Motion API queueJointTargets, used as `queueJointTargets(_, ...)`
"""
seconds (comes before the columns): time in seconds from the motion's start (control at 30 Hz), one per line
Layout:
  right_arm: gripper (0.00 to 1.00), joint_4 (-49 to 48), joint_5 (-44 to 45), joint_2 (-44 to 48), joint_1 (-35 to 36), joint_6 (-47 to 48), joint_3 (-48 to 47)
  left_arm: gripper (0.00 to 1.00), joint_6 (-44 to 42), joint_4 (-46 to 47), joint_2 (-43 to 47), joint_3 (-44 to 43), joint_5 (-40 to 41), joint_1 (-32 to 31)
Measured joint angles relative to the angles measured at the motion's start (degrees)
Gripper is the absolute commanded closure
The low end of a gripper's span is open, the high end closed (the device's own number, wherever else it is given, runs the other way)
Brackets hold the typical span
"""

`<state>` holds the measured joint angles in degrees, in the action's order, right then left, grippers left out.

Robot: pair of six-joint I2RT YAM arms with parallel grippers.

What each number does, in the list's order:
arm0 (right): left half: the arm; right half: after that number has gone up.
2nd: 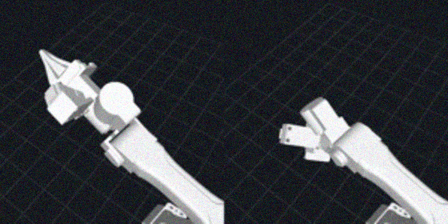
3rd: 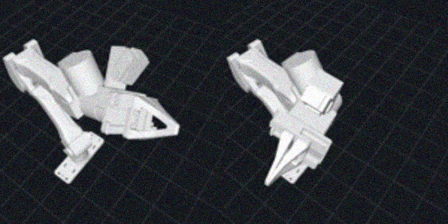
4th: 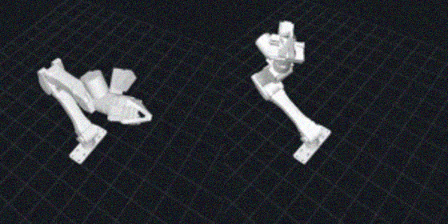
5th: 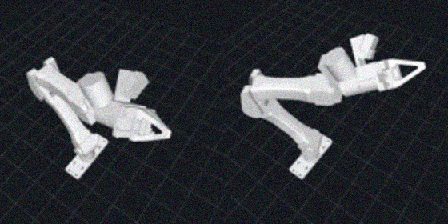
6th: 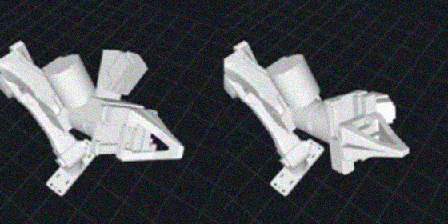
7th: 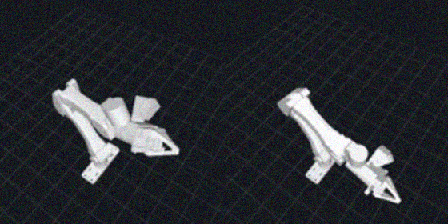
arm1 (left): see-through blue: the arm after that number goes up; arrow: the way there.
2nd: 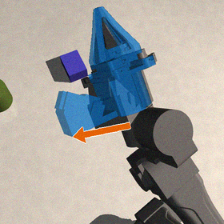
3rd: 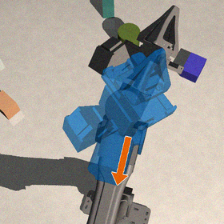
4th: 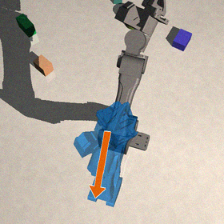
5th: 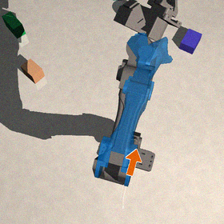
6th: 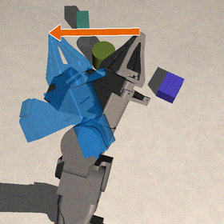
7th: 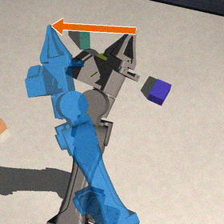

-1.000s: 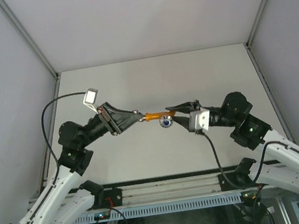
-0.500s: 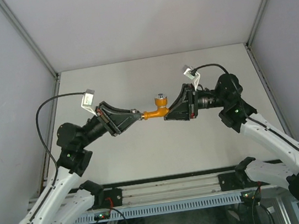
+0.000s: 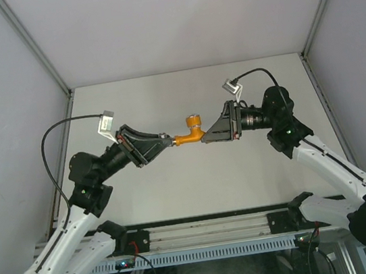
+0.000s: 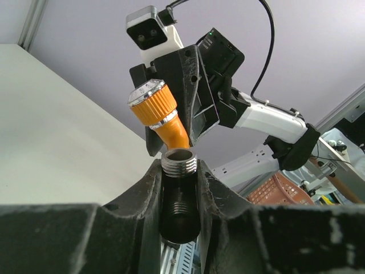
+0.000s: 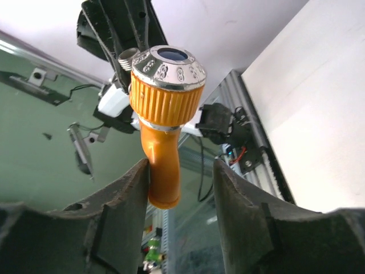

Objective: Install the water faucets

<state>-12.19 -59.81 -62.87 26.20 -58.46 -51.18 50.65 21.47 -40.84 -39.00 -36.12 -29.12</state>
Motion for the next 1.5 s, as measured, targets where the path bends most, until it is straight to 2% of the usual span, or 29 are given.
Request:
queueJointTargets(0.13,0.44,5.6,5.7,3.2,-0.4,4.8,0.0,1.0,0.9,0.6,0.5,0.8,0.8,0.0)
queueJointTargets(0.3,0.43,9.7,11.5,7.3,-1.0,11.7,0.0,1.0,1.3,0.7,0.9,1.2,1.4,0.0)
queueJointTargets(0.47,0.41,12.4,19.9,14.4,-1.2,23.8,0.0,1.0,1.8,1.2,0.9,1.2,1.4,0.0)
queueJointTargets(0.5,0.38,12.4,21.3,15.8,-1.2,26.6,0.0,1.0,1.9,1.3,0.9,1.2,1.4,0.0)
queueJointTargets(0.57,0.28,11.0,24.4,19.6,-0.6,34.7,0.9,1.0,2.2,1.5,0.9,1.2,1.4,0.0)
queueJointTargets(0.67,0.19,7.9,27.4,24.9,1.7,49.4,5.0,1.0,2.8,1.6,0.9,1.2,1.4,0.0)
queueJointTargets(0.77,0.12,6.6,30.7,29.6,8.3,70.1,10.1,1.0,3.3,1.6,0.9,1.2,1.4,0.0)
queueJointTargets(0.9,0.1,9.9,37.6,29.5,16.4,94.8,12.2,1.0,4.2,1.6,0.9,1.2,1.1,-0.1)
queueJointTargets(1.03,0.11,12.1,44.8,27.5,20.6,110.7,12.6,1.0,4.5,1.6,0.8,1.2,0.9,-0.1)
queueJointTargets(1.23,0.11,10.0,51.2,24.3,26.6,122.8,13.4,1.0,5.1,1.6,0.7,1.2,0.1,-0.1)
queueJointTargets(1.5,0.17,2.8,52.6,19.9,28.8,130.1,13.4,1.0,5.7,1.1,-0.1,1.2,0.0,-0.2)
